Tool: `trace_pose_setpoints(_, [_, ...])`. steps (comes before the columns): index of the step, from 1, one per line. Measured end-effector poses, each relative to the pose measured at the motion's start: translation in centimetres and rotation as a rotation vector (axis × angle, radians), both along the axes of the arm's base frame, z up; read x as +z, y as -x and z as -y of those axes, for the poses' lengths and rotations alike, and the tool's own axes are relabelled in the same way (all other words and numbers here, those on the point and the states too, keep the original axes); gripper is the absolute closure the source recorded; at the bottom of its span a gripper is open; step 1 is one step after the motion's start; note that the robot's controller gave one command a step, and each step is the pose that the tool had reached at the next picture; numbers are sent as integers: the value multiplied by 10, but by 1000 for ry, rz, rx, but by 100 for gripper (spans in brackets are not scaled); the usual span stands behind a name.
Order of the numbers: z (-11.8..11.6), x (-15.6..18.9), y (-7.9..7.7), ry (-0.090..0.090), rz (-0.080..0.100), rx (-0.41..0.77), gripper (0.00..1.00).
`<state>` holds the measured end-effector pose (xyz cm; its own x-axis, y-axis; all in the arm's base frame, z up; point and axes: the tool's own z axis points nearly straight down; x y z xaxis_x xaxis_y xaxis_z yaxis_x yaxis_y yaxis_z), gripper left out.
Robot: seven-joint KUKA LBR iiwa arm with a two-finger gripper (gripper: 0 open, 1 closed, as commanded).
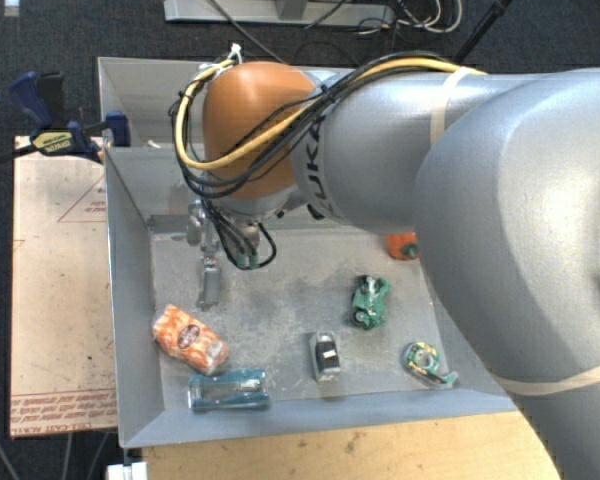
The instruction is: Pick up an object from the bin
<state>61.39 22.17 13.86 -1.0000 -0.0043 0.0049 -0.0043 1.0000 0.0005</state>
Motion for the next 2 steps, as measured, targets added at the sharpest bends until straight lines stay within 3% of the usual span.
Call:
trace_pose_setpoints(1, [1,5,-1,-1,6,-3,0])
trace_pose_setpoints(2, [-14,-47,15,-2,12,56,0])
